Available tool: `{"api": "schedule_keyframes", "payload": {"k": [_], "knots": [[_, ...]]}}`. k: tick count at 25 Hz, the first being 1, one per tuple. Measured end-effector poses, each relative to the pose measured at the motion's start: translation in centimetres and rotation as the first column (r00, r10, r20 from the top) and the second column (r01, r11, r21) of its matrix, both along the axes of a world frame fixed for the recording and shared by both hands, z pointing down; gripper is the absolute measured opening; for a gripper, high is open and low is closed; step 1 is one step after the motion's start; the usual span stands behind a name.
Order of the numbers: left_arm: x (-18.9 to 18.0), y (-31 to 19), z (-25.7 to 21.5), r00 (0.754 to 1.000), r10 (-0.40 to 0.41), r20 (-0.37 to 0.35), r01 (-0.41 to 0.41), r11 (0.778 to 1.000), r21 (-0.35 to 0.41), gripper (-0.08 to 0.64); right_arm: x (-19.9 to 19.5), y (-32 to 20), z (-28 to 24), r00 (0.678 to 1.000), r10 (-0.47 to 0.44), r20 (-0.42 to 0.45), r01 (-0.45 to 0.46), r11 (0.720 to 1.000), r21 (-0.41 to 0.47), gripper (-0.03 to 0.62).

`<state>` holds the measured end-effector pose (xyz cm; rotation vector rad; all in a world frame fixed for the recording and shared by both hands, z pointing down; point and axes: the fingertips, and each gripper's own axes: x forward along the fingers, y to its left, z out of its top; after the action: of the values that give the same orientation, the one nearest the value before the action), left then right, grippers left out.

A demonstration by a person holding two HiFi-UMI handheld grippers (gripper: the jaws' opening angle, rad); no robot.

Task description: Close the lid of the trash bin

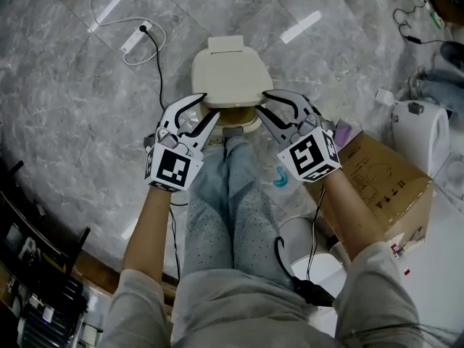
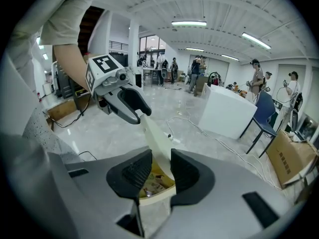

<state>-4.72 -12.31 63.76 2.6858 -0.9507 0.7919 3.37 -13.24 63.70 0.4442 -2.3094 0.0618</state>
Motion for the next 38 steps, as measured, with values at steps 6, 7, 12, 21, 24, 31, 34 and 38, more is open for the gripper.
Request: {"api": "schedule_keyframes", "payload": {"k": [6, 7, 12, 21, 24, 31, 34, 38], "knots": [[0.3, 2.3, 1.6, 0.999, 0.03, 0.042, -0.03, 1.0, -0.01, 0.158, 0.1, 2.3, 1.6, 0.999, -0.038, -0.03, 0.037, 0.999, -0.01, 0.137], [0.3, 2.6, 1.9, 0.999, 0.033, 0.044, -0.032, 0.999, -0.013, 0.158, 0.1, 2.6, 1.9, 0.998, -0.043, -0.035, 0.043, 0.999, -0.012, 0.138], [0.4, 4.1, 3.4, 0.998, 0.048, 0.051, -0.046, 0.998, -0.036, 0.158, 0.3, 4.0, 3.3, 0.998, -0.05, -0.035, 0.048, 0.998, -0.039, 0.137], [0.7, 5.9, 5.7, 0.995, 0.064, 0.078, -0.059, 0.996, -0.066, 0.158, 0.5, 5.9, 5.6, 0.997, -0.043, -0.058, 0.038, 0.996, -0.079, 0.127], [0.7, 6.3, 6.6, 0.994, 0.07, 0.087, -0.064, 0.995, -0.072, 0.158, 0.5, 6.4, 6.5, 0.994, -0.066, -0.084, 0.061, 0.996, -0.07, 0.125], [0.8, 7.4, 8.6, 0.99, 0.082, 0.113, -0.073, 0.994, -0.087, 0.158, 0.5, 7.6, 8.7, 0.985, -0.099, -0.139, 0.094, 0.995, -0.042, 0.123], [0.8, 7.6, 9.6, 0.987, 0.087, 0.134, -0.075, 0.993, -0.092, 0.158, 0.5, 7.8, 9.7, 0.983, -0.107, -0.152, 0.102, 0.994, -0.04, 0.123], [1.0, 7.8, 10.8, 0.985, 0.083, 0.148, -0.069, 0.993, -0.098, 0.158, 0.7, 8.1, 10.8, 0.98, -0.117, -0.161, 0.113, 0.993, -0.035, 0.121]]}}
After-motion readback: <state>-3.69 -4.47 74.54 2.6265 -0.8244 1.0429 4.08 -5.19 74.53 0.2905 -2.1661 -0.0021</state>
